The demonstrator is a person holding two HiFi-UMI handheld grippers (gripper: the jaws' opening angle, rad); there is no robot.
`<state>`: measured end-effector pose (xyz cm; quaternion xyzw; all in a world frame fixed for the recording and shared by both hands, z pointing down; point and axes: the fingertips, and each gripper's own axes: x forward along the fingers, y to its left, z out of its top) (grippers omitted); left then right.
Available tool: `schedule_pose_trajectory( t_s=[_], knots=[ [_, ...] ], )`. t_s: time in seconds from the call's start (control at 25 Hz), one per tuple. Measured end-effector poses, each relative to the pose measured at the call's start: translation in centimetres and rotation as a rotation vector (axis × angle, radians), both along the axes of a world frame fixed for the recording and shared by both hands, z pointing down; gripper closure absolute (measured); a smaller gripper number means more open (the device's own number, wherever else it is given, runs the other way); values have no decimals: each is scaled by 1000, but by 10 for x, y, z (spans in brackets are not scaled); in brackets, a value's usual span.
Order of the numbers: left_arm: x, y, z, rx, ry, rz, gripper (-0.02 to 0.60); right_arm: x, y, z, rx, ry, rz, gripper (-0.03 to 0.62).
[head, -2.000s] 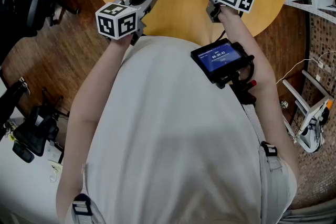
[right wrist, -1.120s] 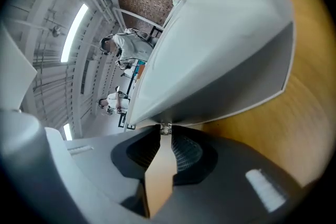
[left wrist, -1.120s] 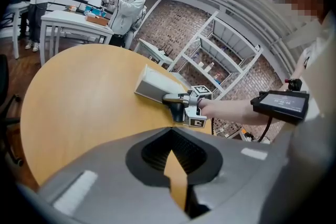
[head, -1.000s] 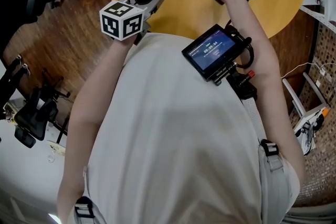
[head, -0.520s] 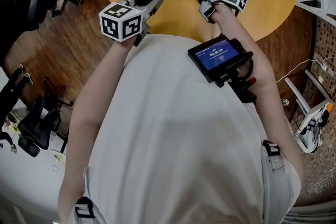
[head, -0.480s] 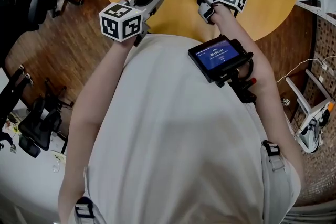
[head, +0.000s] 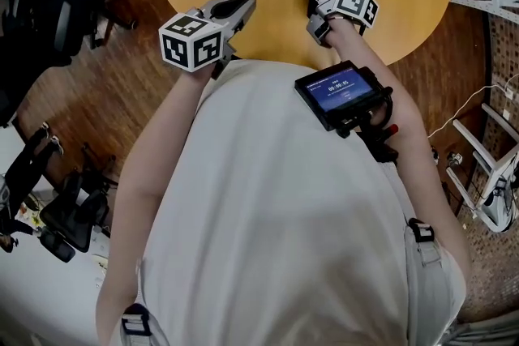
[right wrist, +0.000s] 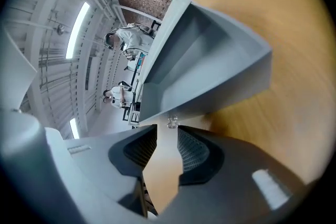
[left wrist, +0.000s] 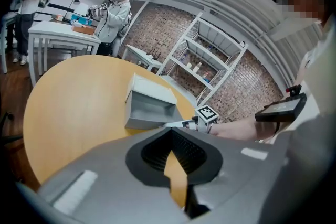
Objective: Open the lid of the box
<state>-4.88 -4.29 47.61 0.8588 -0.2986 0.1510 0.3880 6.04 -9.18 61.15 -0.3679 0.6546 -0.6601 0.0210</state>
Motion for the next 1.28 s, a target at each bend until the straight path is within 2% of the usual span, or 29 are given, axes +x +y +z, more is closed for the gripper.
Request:
schedule_pose_trajectory(
  t_s=[0.16,0.32,0.64,0.84,0.92,1.28],
  knots=[
    [-11,-7,-4,23,18,14,581,-18,26,-12,42,23,-104,527],
    [-4,-10,-7,50,48,65,581,-18,43,-41,155,56,-196,594],
    [29,-5,-42,145,98,136,581,37,53,-137,560,348,-298,594],
    [41,-7,-60,227,61,184,581,42,53,-204,797,438,-355,594],
    [47,-6,-64,239,65,196,581,40,56,-216,842,446,-371,594],
    [54,-11,-53,213,58,193,581,24,57,-215,916,412,-458,594]
  ],
)
